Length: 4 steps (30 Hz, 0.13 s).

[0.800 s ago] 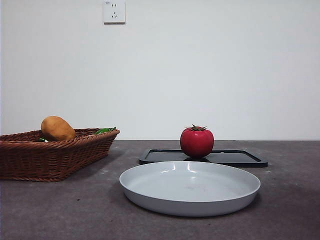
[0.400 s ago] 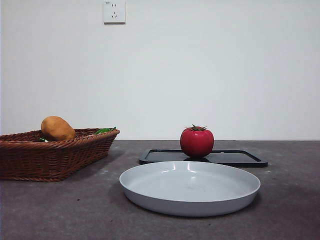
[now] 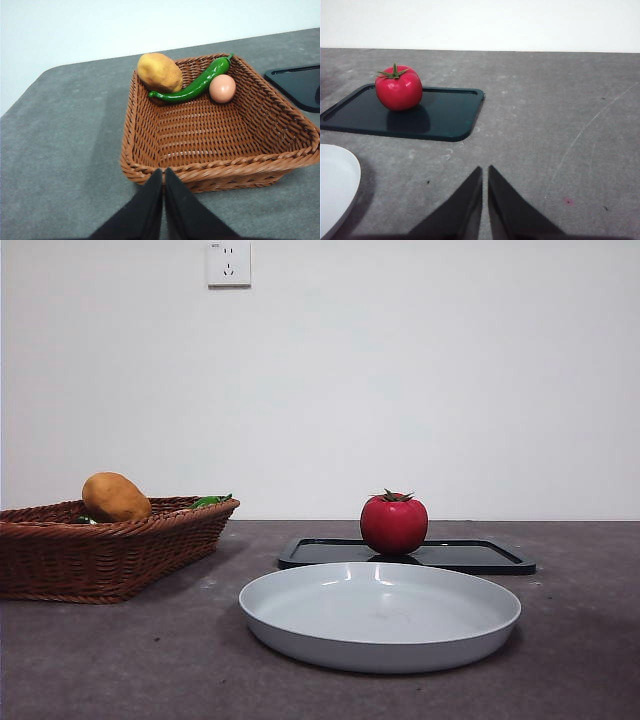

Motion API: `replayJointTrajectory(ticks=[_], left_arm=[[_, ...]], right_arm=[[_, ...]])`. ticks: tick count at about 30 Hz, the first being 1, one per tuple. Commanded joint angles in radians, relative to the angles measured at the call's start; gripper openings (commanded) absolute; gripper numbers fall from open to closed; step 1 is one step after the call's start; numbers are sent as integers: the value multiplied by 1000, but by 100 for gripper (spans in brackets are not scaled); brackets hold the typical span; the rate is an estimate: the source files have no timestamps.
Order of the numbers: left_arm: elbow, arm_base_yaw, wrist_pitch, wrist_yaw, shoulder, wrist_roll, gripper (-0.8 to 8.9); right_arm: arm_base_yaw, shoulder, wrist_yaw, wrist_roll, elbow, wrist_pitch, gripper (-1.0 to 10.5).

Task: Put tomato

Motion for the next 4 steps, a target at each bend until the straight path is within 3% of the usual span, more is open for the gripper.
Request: replayJointTrajectory(ticks=[1,4], left_arm=[[-20,1,-8,-2,-1,-3,7],[-20,1,-8,-2,-2,-3,7]], right_arm=[[0,-2,0,14,-5,4,9],[0,-2,0,14,-5,4,9]])
